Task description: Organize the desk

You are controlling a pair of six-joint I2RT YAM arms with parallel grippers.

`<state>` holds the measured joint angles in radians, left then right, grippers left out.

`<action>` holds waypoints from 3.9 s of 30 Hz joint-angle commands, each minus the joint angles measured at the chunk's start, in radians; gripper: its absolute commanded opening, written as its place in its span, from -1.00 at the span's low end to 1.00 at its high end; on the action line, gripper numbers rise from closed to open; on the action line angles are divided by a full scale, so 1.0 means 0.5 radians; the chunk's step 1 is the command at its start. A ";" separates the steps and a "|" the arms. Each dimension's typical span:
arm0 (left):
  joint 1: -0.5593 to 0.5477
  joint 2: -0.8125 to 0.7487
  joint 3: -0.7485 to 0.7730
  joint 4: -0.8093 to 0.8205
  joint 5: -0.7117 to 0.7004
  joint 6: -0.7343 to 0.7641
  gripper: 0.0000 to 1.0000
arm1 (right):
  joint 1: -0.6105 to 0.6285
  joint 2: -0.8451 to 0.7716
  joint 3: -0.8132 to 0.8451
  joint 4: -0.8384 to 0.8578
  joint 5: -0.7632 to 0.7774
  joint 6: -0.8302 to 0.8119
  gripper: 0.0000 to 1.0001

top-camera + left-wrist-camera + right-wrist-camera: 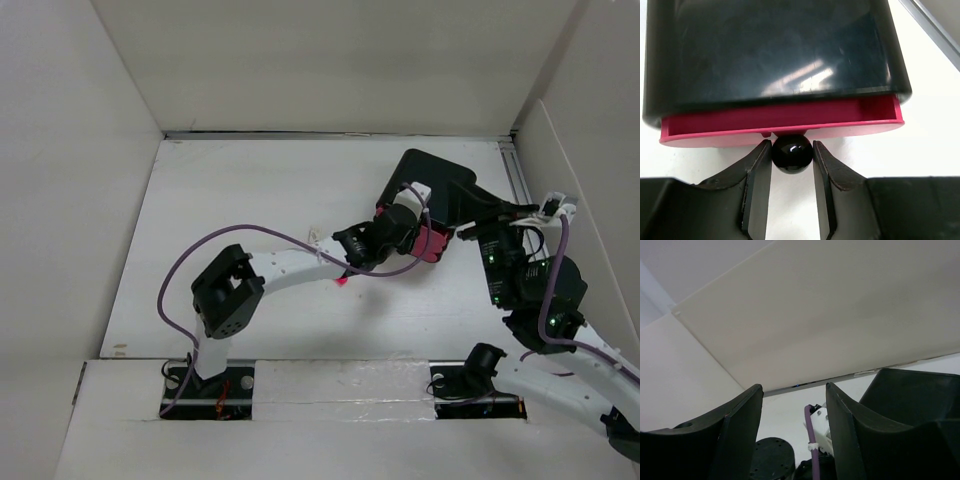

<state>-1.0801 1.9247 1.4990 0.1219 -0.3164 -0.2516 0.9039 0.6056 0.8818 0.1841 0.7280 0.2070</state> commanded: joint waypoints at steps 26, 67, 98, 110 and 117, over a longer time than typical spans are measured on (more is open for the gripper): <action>-0.015 -0.650 -0.715 0.130 0.243 -0.058 -1.00 | -0.001 0.237 0.059 0.101 -0.002 -0.012 0.17; -0.015 -1.134 -1.114 0.265 -0.266 -0.187 0.77 | -0.074 0.264 0.031 0.120 -0.048 0.013 0.17; 0.338 -0.886 -1.572 -0.201 -0.551 -1.098 0.98 | -0.074 0.317 -0.227 0.120 -0.416 0.276 0.93; 0.396 -0.610 -1.443 -0.192 -0.554 -1.046 0.78 | -0.074 0.357 -0.242 0.126 -0.391 0.276 0.91; 0.396 -0.748 -1.565 -0.225 -0.502 -1.074 0.31 | -0.074 0.375 -0.242 0.123 -0.324 0.264 0.91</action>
<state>-0.8852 1.6039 0.7513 0.0376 -0.5858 -0.7792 0.8711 0.7948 0.7555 0.1944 0.5442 0.3401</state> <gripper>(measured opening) 0.688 0.953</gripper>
